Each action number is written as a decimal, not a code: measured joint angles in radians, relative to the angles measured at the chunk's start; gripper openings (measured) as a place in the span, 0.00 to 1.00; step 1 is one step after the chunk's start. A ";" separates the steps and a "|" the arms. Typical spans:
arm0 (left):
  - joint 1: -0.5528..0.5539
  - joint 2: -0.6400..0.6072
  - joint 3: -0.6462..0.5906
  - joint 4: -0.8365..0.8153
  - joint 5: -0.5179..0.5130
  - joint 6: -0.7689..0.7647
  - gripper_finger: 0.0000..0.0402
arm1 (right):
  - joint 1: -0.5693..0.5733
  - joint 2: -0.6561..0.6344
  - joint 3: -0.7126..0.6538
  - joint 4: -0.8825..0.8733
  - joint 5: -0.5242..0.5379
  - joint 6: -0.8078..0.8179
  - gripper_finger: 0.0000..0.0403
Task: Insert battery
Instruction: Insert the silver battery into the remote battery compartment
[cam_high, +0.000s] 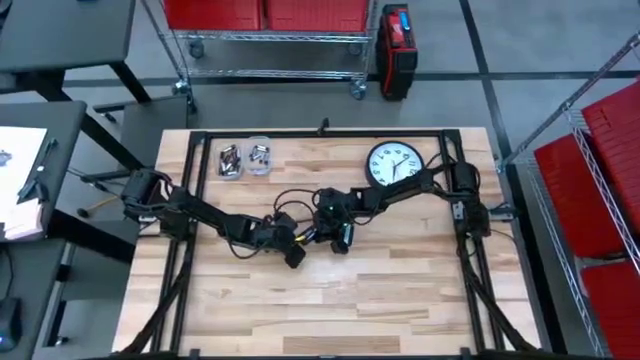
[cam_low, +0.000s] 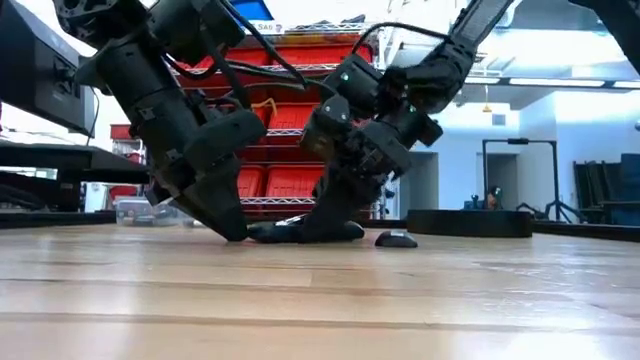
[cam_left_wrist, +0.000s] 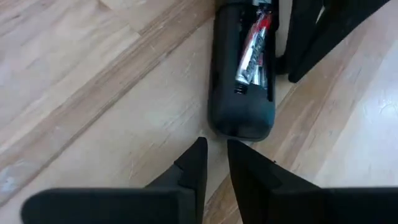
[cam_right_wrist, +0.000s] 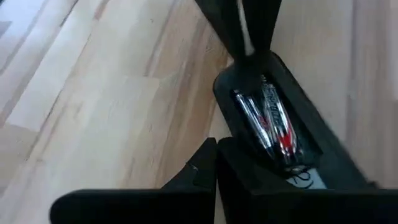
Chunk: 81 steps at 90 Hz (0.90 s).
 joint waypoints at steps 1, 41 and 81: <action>0.000 0.000 0.000 0.000 0.000 0.000 0.12 | -0.001 -0.006 0.003 -0.008 0.001 -0.004 0.00; 0.000 0.000 0.000 0.004 0.000 -0.001 0.12 | -0.076 -0.038 0.013 -0.015 0.005 -0.074 0.00; 0.000 0.000 0.000 0.007 0.001 -0.001 0.12 | -0.055 -0.016 0.013 -0.017 0.003 -0.075 0.00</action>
